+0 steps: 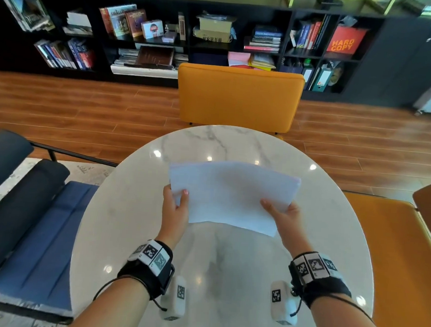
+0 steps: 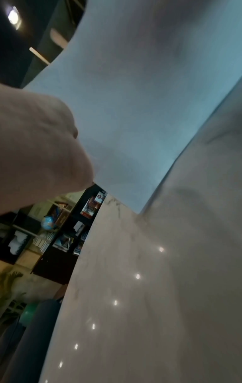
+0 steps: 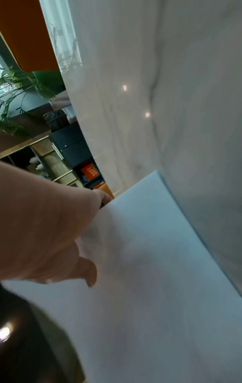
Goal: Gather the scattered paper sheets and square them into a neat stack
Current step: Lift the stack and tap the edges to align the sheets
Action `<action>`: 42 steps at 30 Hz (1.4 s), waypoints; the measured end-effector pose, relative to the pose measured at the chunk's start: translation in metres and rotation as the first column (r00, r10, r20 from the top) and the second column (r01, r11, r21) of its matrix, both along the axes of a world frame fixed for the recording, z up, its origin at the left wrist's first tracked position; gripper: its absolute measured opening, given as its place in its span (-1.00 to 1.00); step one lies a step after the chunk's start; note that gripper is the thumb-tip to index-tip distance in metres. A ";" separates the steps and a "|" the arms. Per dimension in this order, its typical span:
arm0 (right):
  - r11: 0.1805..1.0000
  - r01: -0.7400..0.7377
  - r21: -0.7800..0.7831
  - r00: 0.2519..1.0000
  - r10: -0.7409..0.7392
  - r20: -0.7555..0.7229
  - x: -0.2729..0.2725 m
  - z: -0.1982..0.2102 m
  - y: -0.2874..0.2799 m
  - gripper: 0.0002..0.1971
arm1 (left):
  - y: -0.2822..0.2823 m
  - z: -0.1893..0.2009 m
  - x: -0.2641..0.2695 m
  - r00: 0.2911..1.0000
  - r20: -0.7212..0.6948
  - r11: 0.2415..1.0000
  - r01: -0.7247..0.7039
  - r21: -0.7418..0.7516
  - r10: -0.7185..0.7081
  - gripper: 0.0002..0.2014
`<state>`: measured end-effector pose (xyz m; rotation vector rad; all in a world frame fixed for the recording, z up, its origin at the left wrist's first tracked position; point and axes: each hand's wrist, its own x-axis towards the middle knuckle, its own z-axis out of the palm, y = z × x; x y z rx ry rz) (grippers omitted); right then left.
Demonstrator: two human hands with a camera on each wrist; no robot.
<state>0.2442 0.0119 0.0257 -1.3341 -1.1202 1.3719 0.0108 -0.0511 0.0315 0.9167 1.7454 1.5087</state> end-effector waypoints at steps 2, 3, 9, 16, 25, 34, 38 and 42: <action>0.999 0.030 -0.013 1.000 -0.030 -0.003 0.002 -0.008 -0.001 -0.65 | -0.002 -0.003 0.003 1.000 -0.001 1.000 -0.002 -0.002 0.002 -0.83; 0.999 0.033 -0.019 0.999 -0.033 -0.013 0.003 -0.010 -0.001 -0.71 | -0.003 -0.003 0.004 1.000 0.001 1.000 -0.002 0.004 0.002 -0.83; 0.998 0.029 -0.062 0.999 -0.029 0.014 0.001 -0.017 -0.004 -0.88 | -0.003 0.002 0.006 0.999 -0.040 1.000 -0.022 -0.003 0.022 -0.81; 0.989 0.116 0.087 0.982 -0.127 0.139 0.008 0.023 0.015 -0.08 | 0.021 0.047 -0.012 0.911 -0.411 0.997 0.055 0.046 -0.031 -0.80; 0.858 -0.317 0.403 0.899 0.136 0.417 -0.029 0.105 0.022 -0.48 | 0.047 0.127 0.005 0.335 -0.939 0.931 0.361 0.048 -0.081 -0.88; 0.957 -0.089 0.275 0.996 0.078 0.050 -0.038 0.083 0.019 -0.84 | 0.034 0.108 -0.006 0.625 -0.745 0.954 0.003 0.301 0.233 -0.36; 0.979 -0.049 0.199 0.995 0.065 -0.075 -0.022 0.074 0.019 -0.85 | 0.030 0.088 -0.021 0.986 -0.160 0.995 0.053 0.088 -0.039 -0.26; 0.982 -0.036 0.186 0.993 0.057 -0.104 -0.022 0.071 0.019 -0.80 | 0.030 0.070 -0.012 0.984 -0.096 0.988 0.152 0.037 -0.148 -0.73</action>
